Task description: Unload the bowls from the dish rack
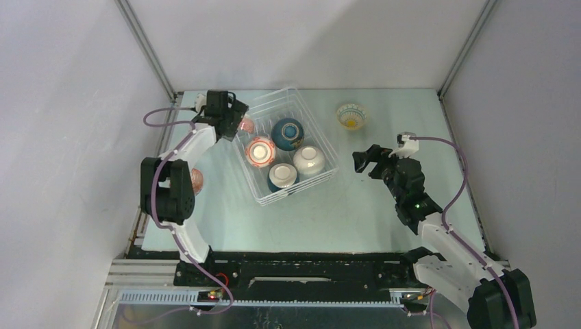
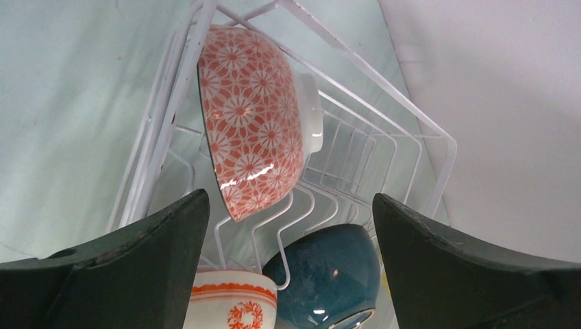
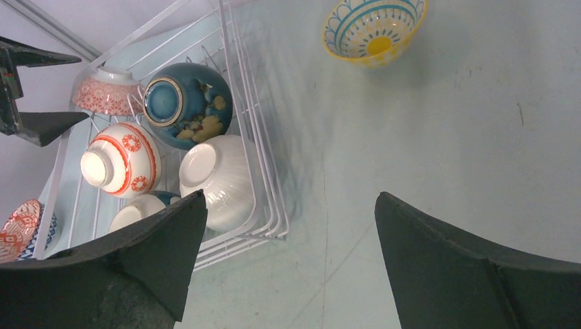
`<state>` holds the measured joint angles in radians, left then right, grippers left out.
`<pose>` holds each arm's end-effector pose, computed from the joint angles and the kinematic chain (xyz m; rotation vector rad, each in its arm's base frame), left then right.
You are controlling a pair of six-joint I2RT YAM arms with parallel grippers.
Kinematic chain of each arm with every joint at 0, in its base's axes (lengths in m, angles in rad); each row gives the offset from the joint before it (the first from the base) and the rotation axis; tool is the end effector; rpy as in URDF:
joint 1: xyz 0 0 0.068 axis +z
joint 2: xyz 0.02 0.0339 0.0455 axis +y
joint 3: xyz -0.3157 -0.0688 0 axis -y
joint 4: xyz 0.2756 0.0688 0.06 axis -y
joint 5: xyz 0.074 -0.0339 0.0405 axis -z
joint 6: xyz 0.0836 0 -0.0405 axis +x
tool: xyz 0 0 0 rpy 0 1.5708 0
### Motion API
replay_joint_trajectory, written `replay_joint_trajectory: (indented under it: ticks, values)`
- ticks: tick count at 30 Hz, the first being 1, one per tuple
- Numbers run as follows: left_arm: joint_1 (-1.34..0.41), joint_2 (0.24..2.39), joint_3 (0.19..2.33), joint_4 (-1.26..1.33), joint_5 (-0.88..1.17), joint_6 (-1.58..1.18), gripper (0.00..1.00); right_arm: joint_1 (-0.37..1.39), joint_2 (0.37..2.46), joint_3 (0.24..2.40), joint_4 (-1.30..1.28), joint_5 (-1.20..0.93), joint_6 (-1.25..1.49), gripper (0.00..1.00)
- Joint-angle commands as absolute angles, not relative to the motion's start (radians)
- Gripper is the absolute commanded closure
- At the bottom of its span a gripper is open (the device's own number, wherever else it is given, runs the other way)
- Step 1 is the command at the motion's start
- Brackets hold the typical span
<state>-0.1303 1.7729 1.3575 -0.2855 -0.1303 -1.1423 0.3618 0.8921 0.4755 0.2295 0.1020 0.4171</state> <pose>0.4770 -0.0516 0.2653 -1.1851 1.9937 -0.5184 0.2392 0.0814 0.2733 0.1244 1.7770 0.4758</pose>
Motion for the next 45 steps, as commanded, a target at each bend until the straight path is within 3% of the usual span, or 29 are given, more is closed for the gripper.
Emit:
replay_joint_trajectory:
  ticks: [1,7,14,21,28,39,45]
  values:
    - [-0.129,1.799,1.421,-0.248,-0.17,-1.117,0.05,0.364,0.886,0.474,0.276,0.098,0.406,0.0]
    - [-0.128,1.828,1.424,-0.211,-0.164,-1.101,0.06,0.362,0.892,0.474,0.28,0.091,0.406,0.0]
    - [-0.129,1.821,1.393,-0.126,-0.155,-1.039,0.2,0.359,0.923,0.474,0.303,0.059,0.397,0.0]
    - [-0.124,1.816,1.328,-0.01,-0.112,-1.01,0.27,0.357,0.929,0.474,0.307,0.045,0.395,0.0]
    - [-0.117,1.835,1.318,0.04,-0.076,-1.005,0.43,0.358,0.928,0.474,0.307,0.04,0.396,0.0]
    - [-0.11,1.899,1.341,0.025,-0.062,-0.998,0.47,0.357,0.923,0.474,0.302,0.041,0.399,0.0]
    - [-0.111,1.92,1.348,0.025,-0.061,-0.999,0.6,0.356,0.929,0.474,0.305,0.035,0.4,0.0]
